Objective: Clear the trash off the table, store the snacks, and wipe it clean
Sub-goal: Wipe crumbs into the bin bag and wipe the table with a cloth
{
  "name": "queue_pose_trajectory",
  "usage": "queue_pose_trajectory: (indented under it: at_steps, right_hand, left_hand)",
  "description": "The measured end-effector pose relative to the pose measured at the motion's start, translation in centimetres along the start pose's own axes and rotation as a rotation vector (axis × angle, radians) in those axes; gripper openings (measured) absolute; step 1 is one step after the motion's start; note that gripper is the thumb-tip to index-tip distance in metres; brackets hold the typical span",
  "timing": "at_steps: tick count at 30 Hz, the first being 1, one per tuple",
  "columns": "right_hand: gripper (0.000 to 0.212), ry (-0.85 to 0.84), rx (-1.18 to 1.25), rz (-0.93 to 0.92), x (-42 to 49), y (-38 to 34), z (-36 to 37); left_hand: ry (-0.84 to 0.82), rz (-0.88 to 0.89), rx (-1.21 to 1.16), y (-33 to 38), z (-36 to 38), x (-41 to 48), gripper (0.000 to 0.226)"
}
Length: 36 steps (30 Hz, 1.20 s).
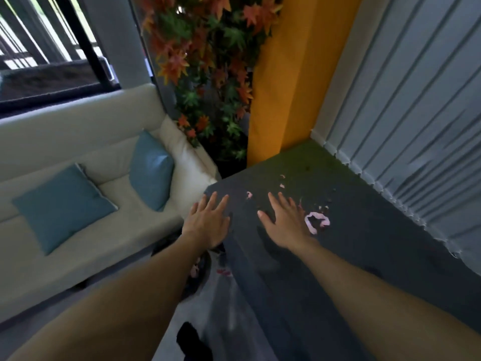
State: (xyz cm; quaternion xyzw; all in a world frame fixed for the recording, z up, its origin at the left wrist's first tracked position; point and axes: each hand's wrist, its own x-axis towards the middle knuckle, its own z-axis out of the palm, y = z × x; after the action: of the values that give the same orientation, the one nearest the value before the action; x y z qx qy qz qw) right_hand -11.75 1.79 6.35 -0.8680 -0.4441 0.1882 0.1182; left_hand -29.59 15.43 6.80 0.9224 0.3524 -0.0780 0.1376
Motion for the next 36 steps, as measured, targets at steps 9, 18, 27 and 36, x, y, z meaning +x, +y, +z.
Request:
queue_pose_trajectory:
  at_steps: [9,18,27,36]
  right_hand:
    - [0.069,-0.068,0.093,-0.074,6.4,-11.9,6.5]
    - [0.069,-0.169,0.127,-0.107,11.2,-18.3,12.1]
    - [0.065,-0.322,0.086,-0.112,15.3,-18.9,21.3]
    - [0.065,-0.486,0.079,-0.012,18.8,-15.4,35.2]
  left_hand:
    - [-0.047,-0.115,-0.062,-13.4,-0.2,1.1,0.062]
    - [-0.102,-0.198,-0.079,-23.7,2.1,1.9,0.062]
    - [-0.183,-0.318,-0.141,-28.7,10.0,4.4,0.065]
    - [-0.309,-0.457,-0.268,-33.4,23.8,8.4,0.065]
